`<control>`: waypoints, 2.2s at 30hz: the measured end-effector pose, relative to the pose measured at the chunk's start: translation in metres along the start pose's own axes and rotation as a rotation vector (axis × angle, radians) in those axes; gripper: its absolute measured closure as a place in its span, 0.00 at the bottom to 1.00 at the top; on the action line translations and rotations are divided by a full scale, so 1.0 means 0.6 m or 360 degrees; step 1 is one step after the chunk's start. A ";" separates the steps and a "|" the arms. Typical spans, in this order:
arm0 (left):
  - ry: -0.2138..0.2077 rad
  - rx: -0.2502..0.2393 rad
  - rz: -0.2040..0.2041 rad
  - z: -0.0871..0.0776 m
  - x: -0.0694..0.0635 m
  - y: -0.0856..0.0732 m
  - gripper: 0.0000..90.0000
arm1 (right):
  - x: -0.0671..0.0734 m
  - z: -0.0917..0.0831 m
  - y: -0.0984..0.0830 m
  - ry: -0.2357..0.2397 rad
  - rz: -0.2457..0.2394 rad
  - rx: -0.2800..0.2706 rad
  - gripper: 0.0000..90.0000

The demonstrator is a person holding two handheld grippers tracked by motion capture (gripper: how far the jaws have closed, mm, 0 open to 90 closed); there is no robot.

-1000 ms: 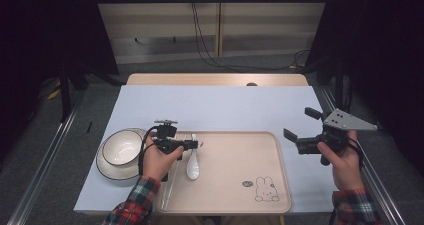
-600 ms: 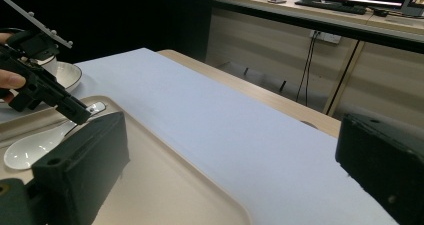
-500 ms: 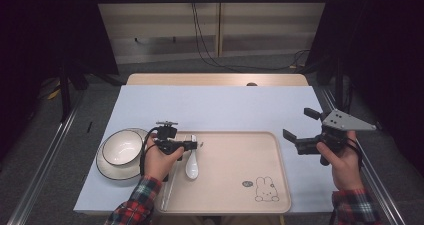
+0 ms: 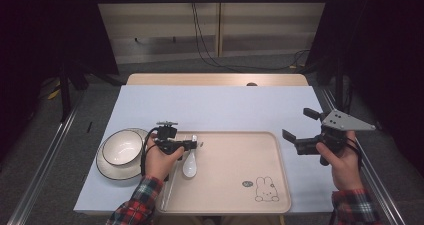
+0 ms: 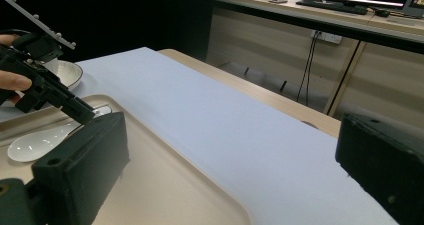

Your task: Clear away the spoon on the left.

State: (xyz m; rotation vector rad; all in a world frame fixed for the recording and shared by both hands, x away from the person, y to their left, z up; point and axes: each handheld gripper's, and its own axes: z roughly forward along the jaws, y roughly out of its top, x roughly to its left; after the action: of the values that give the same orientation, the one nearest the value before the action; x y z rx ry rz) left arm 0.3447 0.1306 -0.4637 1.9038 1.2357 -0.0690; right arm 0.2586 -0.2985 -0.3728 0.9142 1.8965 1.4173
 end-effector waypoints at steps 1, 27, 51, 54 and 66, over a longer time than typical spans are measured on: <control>0.0007 0.0000 0.0003 0.000 0.000 0.000 0.84 | 0.000 0.000 0.000 0.0000 -0.0001 0.0000 0.00; 0.0024 -0.0070 0.0058 -0.015 -0.006 0.010 0.72 | -0.001 -0.001 0.000 0.0003 -0.0006 -0.0011 0.00; 0.0090 -0.0149 0.0153 -0.058 -0.015 0.037 0.43 | -0.002 0.000 -0.001 0.0004 0.0004 -0.0003 0.00; 0.0099 -0.0155 0.0155 -0.062 -0.016 0.040 0.37 | -0.001 0.000 -0.001 0.0004 0.0008 -0.0002 0.00; 0.0150 -0.0164 0.0216 -0.085 -0.008 0.049 0.20 | -0.001 -0.001 -0.002 -0.0001 0.0009 -0.0006 0.00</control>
State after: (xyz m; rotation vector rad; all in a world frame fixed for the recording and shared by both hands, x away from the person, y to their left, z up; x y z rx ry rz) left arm 0.3460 0.1568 -0.4109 1.9134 1.1460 0.1550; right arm 0.2586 -0.2995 -0.3737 0.9189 1.8915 1.4232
